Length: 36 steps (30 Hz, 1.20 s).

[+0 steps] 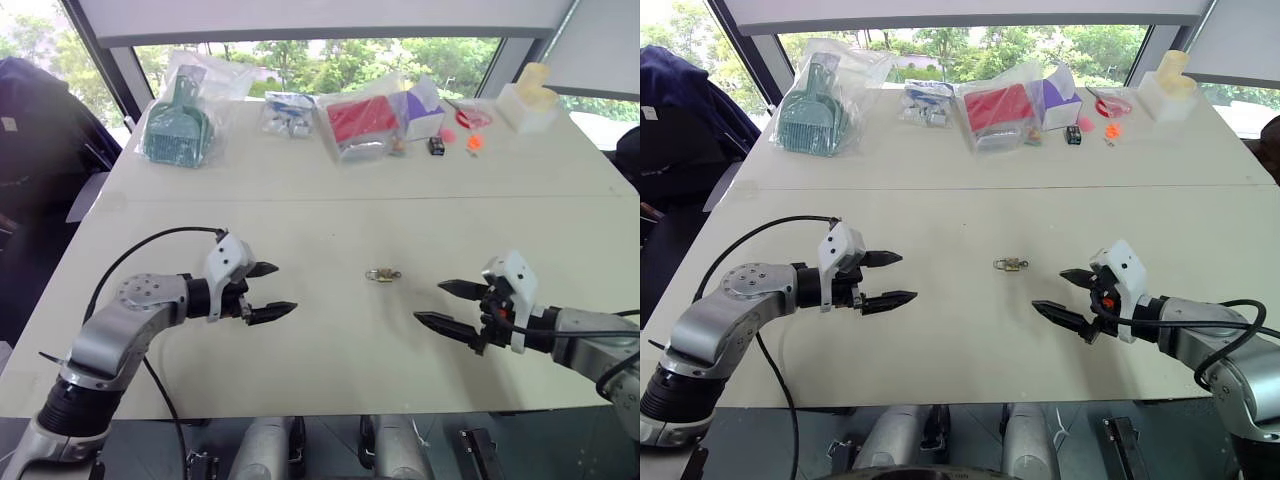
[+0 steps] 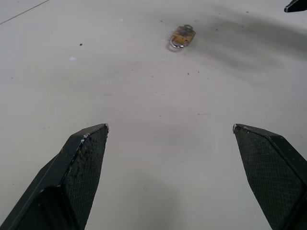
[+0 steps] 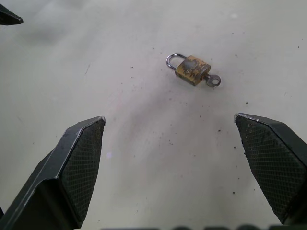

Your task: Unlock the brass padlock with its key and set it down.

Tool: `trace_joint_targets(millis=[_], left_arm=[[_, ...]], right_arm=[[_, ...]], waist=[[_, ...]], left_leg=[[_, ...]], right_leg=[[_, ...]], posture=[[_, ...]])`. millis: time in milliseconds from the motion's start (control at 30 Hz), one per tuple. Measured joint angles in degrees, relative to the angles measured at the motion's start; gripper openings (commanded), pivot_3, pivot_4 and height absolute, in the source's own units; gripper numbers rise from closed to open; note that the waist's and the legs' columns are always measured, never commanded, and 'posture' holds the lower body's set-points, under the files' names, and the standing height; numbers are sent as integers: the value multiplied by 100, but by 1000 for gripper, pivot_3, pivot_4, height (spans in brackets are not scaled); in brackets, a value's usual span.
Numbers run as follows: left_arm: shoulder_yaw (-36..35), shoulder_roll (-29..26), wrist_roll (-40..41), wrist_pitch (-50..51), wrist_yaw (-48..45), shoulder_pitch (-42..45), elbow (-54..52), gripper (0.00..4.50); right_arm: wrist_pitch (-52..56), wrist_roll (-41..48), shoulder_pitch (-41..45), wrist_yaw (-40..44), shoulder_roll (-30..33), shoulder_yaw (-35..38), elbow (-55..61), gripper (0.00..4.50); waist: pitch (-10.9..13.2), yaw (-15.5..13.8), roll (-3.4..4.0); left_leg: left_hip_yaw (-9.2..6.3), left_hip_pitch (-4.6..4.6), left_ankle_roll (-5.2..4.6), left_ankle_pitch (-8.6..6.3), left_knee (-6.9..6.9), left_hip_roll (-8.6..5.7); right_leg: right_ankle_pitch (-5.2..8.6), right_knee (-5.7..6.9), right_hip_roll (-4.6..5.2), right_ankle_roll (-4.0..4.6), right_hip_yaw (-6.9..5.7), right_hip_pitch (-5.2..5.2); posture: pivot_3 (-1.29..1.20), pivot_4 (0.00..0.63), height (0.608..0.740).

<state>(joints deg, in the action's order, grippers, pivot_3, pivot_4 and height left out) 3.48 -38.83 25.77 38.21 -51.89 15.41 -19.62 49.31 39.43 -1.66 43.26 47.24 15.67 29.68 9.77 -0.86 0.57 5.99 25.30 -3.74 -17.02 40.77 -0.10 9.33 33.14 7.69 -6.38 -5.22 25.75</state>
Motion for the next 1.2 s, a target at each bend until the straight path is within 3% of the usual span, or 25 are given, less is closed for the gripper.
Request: trace_joint_targets(millis=[867, 1067, 1200], left_arm=[[11, 203, -156, -349, 127, 434, 518, 4341], [470, -39, -571, -816, -639, 1608, 1596, 4341], [1142, 535, -1144, -1311, -1165, 3116, 2985, 4341]], right_arm=[[-215, -278, -27, -392, -122, -327, 28, 4459], [-142, -238, 163, -430, -122, -322, 11, 4459], [-67, -190, -200, -545, -130, -24, 126, 4459]], waist=[[0, 6, 0], [0, -65, -1], [0, -202, -1]], left_leg=[[1, 0, 3, 3, 0, 0], [1, 1, -8, 12, 2, -4], [0, 6, -14, 14, 20, -9]], right_leg=[[0, 1, -2, 0, 0, -1], [0, 0, -2, 0, -2, -3], [-1, -1, 0, -1, -3, -13]], posture=[[0, 150, 735], [0, 150, 735], [0, 150, 735]])
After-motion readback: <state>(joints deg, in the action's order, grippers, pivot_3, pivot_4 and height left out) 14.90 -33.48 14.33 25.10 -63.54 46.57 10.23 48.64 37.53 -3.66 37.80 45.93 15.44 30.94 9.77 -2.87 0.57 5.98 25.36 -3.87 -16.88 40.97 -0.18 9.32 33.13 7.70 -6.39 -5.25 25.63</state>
